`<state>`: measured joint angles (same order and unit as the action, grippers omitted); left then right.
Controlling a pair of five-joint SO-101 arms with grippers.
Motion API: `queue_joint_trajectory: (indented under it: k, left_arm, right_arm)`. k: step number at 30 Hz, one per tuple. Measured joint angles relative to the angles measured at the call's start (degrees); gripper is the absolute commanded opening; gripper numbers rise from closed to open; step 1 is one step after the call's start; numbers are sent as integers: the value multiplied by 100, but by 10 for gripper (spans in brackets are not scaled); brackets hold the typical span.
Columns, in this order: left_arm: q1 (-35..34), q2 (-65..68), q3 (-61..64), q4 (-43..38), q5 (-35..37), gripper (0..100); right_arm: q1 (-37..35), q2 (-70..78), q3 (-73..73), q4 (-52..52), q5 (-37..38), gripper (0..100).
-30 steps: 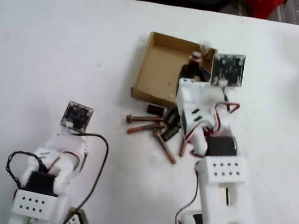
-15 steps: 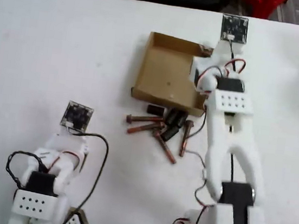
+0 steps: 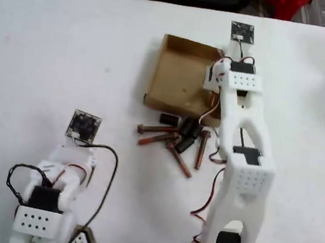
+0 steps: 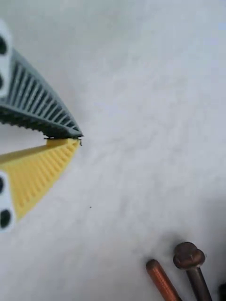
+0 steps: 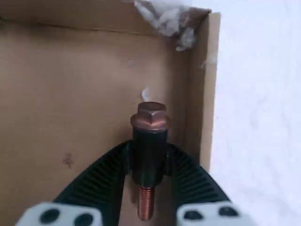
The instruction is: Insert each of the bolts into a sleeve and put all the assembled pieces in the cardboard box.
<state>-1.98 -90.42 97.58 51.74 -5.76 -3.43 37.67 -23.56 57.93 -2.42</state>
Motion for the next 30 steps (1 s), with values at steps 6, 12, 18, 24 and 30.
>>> queue_joint_trajectory:
  k: [6,12,18,24,30]
  left_arm:
    - [0,0,0,0,0,23]
    - [0,0,0,0,0,24]
    - [0,0,0,0,0,24]
    - [-35,0,0,0,0,24]
    - [-35,0,0,0,0,24]
  right_arm:
    - [-35,554,-967,712,554,22]
    - [-9,598,-1749,1398,598,57]
    - [-44,589,-2136,2022,607,128]
    - [-53,589,-2180,2119,607,30]
    - [-53,589,-2321,2646,615,15]
